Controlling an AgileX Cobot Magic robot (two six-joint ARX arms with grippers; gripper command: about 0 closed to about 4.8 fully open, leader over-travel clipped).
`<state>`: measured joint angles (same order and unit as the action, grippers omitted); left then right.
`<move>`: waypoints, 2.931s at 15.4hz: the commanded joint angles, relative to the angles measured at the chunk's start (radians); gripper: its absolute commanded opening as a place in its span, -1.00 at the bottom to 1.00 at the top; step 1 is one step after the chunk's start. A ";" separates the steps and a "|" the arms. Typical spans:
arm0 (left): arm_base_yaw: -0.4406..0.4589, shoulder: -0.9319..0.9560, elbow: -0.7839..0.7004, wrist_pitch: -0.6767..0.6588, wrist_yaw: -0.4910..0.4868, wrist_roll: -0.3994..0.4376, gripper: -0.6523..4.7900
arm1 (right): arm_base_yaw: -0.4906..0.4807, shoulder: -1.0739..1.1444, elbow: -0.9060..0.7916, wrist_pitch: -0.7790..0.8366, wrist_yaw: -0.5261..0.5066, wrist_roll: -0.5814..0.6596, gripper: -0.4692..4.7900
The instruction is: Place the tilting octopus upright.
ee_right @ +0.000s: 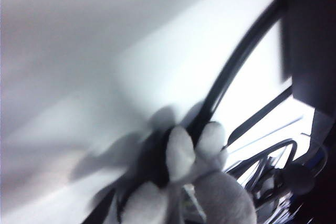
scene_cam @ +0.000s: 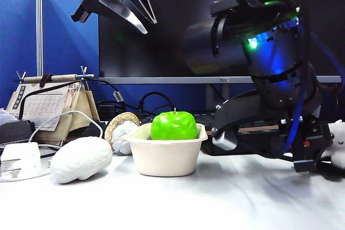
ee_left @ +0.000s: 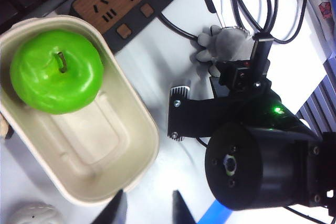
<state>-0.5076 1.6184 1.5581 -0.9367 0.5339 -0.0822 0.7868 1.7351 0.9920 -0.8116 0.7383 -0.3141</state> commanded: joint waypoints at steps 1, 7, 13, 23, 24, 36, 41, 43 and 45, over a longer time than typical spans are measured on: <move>0.001 -0.003 0.003 0.010 0.002 0.004 -0.32 | 0.000 -0.003 0.005 -0.045 0.032 0.054 -0.24; 0.001 -0.003 0.002 0.010 0.002 0.004 -0.32 | 0.009 -0.004 0.053 -0.124 0.045 0.120 -0.24; 0.001 -0.003 0.003 0.003 0.003 0.004 -0.32 | 0.074 -0.004 0.060 -0.200 0.045 0.201 -0.24; 0.001 -0.024 0.003 0.001 0.111 0.035 -0.32 | 0.163 -0.057 0.061 -0.396 0.065 0.480 -0.24; 0.001 -0.060 0.003 -0.002 0.153 0.050 -0.32 | 0.216 -0.105 0.063 -0.402 0.069 0.504 -0.24; 0.001 -0.948 0.003 0.017 0.195 0.112 -0.32 | 0.658 -0.845 0.101 -0.349 0.075 0.984 -0.29; 0.001 -1.176 0.003 -0.066 0.192 0.108 -0.64 | 0.816 -1.073 0.105 0.027 0.050 0.659 -0.83; 0.001 -1.227 0.003 -0.105 0.136 0.109 -0.78 | 0.821 -1.162 0.105 0.172 0.014 0.535 -0.82; 0.001 -1.230 -0.003 -0.106 -0.017 0.119 -0.78 | 0.821 -1.223 0.105 0.279 0.034 0.416 -0.82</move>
<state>-0.5083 0.3828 1.5604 -1.0523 0.6090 0.0265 1.6070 0.5220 1.0935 -0.5911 0.7601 0.1608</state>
